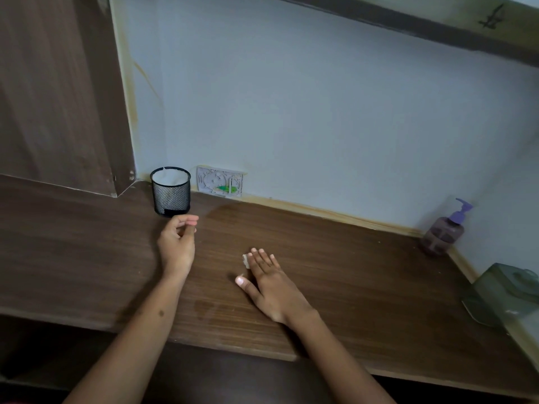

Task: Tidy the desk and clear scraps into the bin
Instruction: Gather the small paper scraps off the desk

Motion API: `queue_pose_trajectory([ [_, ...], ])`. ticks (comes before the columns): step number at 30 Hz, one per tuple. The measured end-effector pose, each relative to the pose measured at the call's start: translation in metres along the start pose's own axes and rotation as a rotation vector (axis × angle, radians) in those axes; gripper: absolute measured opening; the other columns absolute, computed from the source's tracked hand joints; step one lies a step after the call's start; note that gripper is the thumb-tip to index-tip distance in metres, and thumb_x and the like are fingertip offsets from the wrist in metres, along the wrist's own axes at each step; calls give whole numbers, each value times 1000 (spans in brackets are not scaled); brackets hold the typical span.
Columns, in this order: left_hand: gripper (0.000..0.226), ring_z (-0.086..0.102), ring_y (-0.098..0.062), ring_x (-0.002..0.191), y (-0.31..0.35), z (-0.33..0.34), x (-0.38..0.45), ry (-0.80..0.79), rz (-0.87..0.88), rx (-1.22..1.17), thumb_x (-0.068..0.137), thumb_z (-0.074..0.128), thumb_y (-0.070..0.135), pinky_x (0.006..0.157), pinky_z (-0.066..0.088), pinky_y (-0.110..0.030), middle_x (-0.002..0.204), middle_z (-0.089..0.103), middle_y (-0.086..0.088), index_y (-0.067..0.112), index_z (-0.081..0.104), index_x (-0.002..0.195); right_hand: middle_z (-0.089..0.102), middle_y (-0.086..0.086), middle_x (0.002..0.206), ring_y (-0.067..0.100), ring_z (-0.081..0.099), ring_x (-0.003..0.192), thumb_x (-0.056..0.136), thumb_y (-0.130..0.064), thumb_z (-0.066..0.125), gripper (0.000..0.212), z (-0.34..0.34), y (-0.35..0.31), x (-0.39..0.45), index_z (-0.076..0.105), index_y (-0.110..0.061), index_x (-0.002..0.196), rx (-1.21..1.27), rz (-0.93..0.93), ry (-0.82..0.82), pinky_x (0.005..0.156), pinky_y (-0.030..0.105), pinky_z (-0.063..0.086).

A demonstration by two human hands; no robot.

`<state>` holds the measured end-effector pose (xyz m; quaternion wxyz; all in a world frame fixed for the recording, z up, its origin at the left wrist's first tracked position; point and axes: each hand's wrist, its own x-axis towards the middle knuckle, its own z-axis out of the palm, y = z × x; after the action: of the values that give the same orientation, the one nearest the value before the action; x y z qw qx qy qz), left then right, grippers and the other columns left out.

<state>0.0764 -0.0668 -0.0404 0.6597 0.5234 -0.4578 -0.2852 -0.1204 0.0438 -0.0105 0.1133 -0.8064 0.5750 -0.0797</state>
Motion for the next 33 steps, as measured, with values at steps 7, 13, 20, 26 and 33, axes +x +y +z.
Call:
queue_pose_trajectory([
  [7,21,59,9,66,2,1,-1,1,4,4,88,51,-6,70,46,-9,85,65,-3,8,66,94,1,3,162,10,-10,148,93,-64,16,81,9,-18,-3,7,-11,154,-86,-143,-21,118,26,-11],
  [13,23,61,-14,78,3,2,-2,-7,18,-1,88,51,-6,73,47,-12,85,65,-2,11,66,92,5,4,162,10,-9,148,89,-69,12,86,6,-22,-12,11,-11,154,-70,-207,-68,121,30,-8],
  [20,25,60,-19,82,4,1,-2,-13,16,4,88,51,-7,74,47,-15,89,65,-5,13,66,90,-1,-2,162,6,-16,146,94,-66,13,79,-6,7,-43,5,-16,154,-177,-177,-51,119,27,-12],
  [26,26,60,-21,82,5,1,-2,-15,18,4,87,51,-8,77,47,-24,88,65,-5,13,65,89,-6,3,162,10,-16,146,76,-74,-8,100,-18,46,-27,2,-11,154,-154,155,-31,117,27,-14],
  [33,24,60,-21,81,6,2,-2,-6,27,-11,87,50,-10,71,46,-7,91,66,-9,8,66,91,-10,5,161,12,-15,147,82,-73,4,94,-12,20,9,-6,-12,153,16,152,-77,116,26,-13],
])
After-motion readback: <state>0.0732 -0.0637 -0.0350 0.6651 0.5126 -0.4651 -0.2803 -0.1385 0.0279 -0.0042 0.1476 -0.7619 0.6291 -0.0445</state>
